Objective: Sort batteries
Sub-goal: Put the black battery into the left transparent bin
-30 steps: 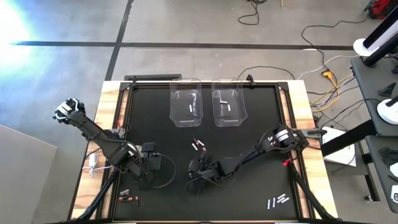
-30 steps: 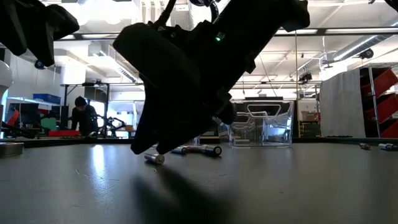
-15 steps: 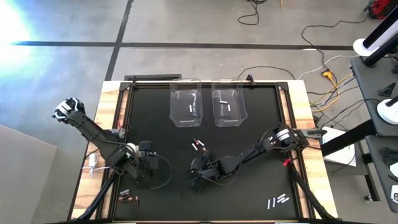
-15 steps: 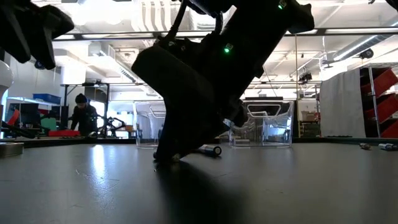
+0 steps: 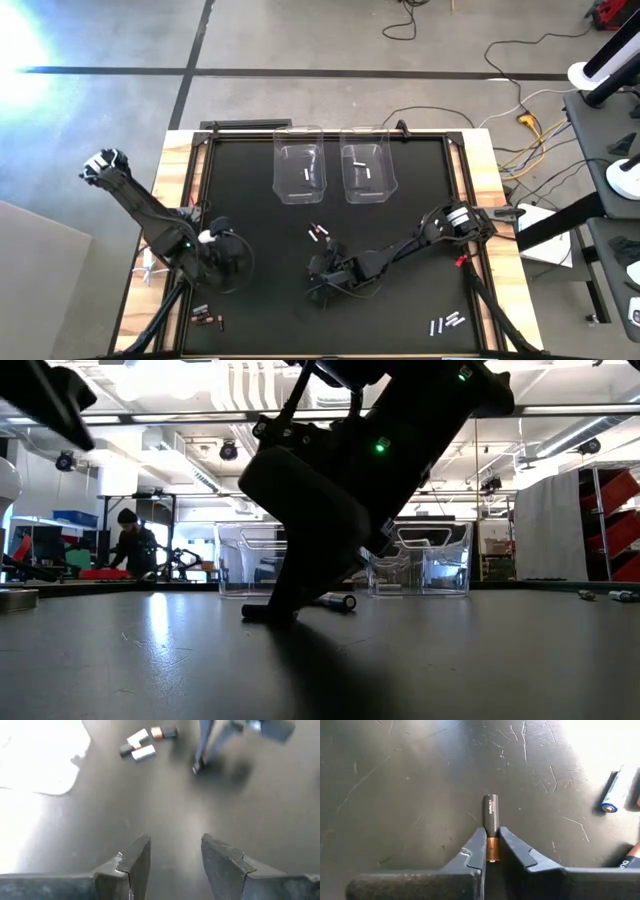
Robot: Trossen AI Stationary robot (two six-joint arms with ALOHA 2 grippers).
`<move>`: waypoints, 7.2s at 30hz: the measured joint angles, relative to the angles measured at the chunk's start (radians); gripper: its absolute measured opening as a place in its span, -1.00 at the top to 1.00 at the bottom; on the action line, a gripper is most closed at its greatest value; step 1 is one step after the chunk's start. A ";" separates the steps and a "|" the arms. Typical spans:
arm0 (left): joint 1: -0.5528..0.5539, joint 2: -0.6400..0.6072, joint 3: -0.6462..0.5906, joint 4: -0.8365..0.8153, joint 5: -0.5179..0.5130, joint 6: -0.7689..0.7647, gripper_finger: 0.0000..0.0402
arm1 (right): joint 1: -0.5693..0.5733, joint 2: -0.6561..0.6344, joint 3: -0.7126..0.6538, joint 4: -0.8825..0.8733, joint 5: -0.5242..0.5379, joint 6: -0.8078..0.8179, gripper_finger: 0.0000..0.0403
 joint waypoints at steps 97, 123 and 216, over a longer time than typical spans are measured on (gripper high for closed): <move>0.030 -0.524 0.273 0.201 -0.755 0.458 0.23 | -0.768 0.316 0.768 -0.436 -0.459 -0.994 0.83; 0.030 -0.496 0.280 0.236 -0.693 0.410 0.23 | -0.679 -0.069 0.891 -0.599 -0.393 -0.780 0.46; 0.064 -0.353 0.267 -0.009 -0.588 0.406 0.23 | -0.078 -0.091 -0.327 0.279 0.178 0.074 0.48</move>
